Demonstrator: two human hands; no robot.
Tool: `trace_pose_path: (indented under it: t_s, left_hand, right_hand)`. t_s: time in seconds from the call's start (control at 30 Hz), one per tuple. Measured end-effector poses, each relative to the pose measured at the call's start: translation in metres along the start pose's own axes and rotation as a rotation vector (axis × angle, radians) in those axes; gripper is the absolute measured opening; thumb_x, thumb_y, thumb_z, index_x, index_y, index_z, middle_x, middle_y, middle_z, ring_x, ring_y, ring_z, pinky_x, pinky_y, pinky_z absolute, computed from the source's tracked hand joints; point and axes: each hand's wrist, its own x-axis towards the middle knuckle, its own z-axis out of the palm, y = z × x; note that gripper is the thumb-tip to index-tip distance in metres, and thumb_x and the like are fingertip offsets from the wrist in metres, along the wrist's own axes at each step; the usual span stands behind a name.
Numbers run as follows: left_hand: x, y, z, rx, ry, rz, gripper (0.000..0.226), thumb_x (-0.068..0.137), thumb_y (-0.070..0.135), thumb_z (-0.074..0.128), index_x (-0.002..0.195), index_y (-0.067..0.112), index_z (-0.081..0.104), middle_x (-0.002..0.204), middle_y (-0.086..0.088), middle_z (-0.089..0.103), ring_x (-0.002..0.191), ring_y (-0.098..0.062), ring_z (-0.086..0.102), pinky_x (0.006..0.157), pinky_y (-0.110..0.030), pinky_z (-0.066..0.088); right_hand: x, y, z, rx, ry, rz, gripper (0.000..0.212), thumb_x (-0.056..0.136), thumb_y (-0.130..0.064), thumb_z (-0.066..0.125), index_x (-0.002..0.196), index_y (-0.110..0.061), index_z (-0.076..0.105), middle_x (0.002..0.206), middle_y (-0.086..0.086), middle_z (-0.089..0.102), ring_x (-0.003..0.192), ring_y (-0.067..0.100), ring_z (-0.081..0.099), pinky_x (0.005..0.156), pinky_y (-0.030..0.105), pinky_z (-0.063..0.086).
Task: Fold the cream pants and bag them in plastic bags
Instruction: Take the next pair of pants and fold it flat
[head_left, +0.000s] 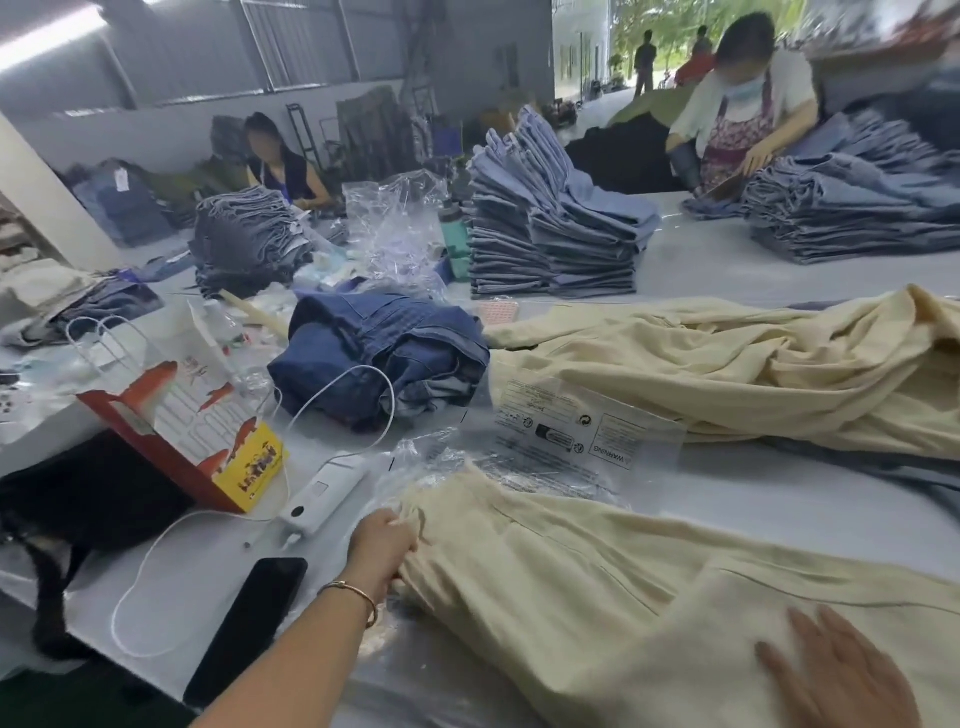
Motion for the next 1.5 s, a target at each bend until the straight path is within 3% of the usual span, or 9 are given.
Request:
trace_pose_path:
  t_s: [0.23,0.37,0.5,0.73,0.83,0.9,0.97,1.27,1.5]
  left_hand:
    - [0.021,0.030,-0.040,-0.703,0.039,0.155,0.032,0.075,-0.012,0.051,0.087,0.016,0.057,0.085,-0.014,0.059,0.074,-0.027,0.055,0.062,-0.037,0.045]
    - [0.029,-0.037,-0.037,-0.020,0.160,0.053,0.043,0.082,-0.007,0.047,0.121,0.011,0.050,0.118,-0.018,0.058,0.093,-0.030,0.055,0.076,-0.039,0.047]
    - [0.023,-0.050,-0.020,0.731,0.322,0.236,0.058,0.076,0.011,0.056,0.133,0.014,0.043,0.137,-0.011,0.042,0.124,-0.033,0.037,0.095,-0.045,0.041]
    - [0.079,-0.004,0.017,1.021,0.037,0.520,0.082,0.087,0.056,0.054,0.153,0.032,0.009,0.158,0.009,0.020,0.148,-0.017,0.004,0.116,-0.049,0.004]
    - [0.107,0.005,0.027,1.193,-0.013,0.548,0.052,0.087,0.060,0.049,0.134,0.037,0.047,0.134,0.009,0.052,0.139,-0.018,0.029,0.112,-0.049,0.010]
    - [0.117,0.014,0.020,1.214,0.121,0.636,0.027,0.090,0.046,0.041,0.091,0.034,0.066,0.099,0.009,0.064,0.111,-0.019,0.053,0.099,-0.041,0.028]
    - [0.126,0.023,0.005,1.122,0.266,0.581,0.026,0.090,0.032,0.041,0.080,0.032,0.066,0.088,0.007,0.066,0.095,-0.021,0.056,0.085,-0.036,0.031]
    - [0.127,0.031,0.035,1.081,0.252,0.277,0.028,0.081,0.026,0.059,0.109,0.023,0.064,0.118,-0.011,0.053,0.114,-0.031,0.043,0.100,-0.042,0.031]
    - [0.026,0.043,0.116,0.738,0.109,0.818,0.072,0.079,0.018,0.063,0.145,0.014,0.034,0.153,-0.010,0.030,0.142,-0.029,0.018,0.115,-0.055,0.015]
  right_hand:
    - [0.029,0.005,-0.012,0.110,0.028,0.278,0.067,0.093,-0.047,0.045,0.148,-0.013,0.031,0.156,0.011,0.025,0.145,0.027,0.019,0.117,0.047,0.013]
    - [0.034,0.016,-0.001,-0.091,-0.082,0.267,0.068,0.095,-0.056,0.029,0.152,-0.022,0.015,0.161,0.003,0.006,0.147,0.019,0.007,0.119,0.041,0.009]
    - [0.029,0.019,0.004,-0.112,0.000,0.253,0.067,0.094,-0.061,0.015,0.152,-0.029,0.007,0.161,-0.002,-0.002,0.148,0.015,0.001,0.119,0.037,0.009]
    - [0.026,0.036,-0.006,-0.120,-0.028,0.290,0.069,0.091,-0.065,0.019,0.151,-0.035,0.001,0.161,-0.008,-0.004,0.147,0.011,0.000,0.118,0.036,0.009]
    - [0.028,0.057,-0.002,-0.187,-0.035,0.302,0.074,0.087,-0.071,0.013,0.151,-0.036,-0.004,0.160,-0.008,-0.009,0.147,0.011,-0.006,0.119,0.038,0.004]
    - [0.029,0.066,-0.002,-0.205,-0.021,0.311,0.074,0.086,-0.072,0.012,0.150,-0.039,-0.006,0.160,-0.009,-0.011,0.147,0.011,-0.007,0.119,0.038,0.003]
    - [0.031,0.072,-0.005,-0.214,-0.014,0.339,0.074,0.085,-0.073,0.011,0.150,-0.040,-0.004,0.160,-0.008,-0.010,0.147,0.012,-0.006,0.119,0.038,0.005]
    - [0.033,0.084,-0.010,-0.221,0.013,0.391,0.070,0.091,-0.066,0.019,0.152,-0.034,0.007,0.161,-0.005,-0.001,0.147,0.013,0.000,0.118,0.036,0.007]
    - [0.043,0.127,-0.054,0.032,0.404,0.439,0.058,0.086,-0.032,0.037,0.135,-0.002,0.051,0.144,0.020,0.044,0.131,0.038,0.042,0.107,0.048,0.027]
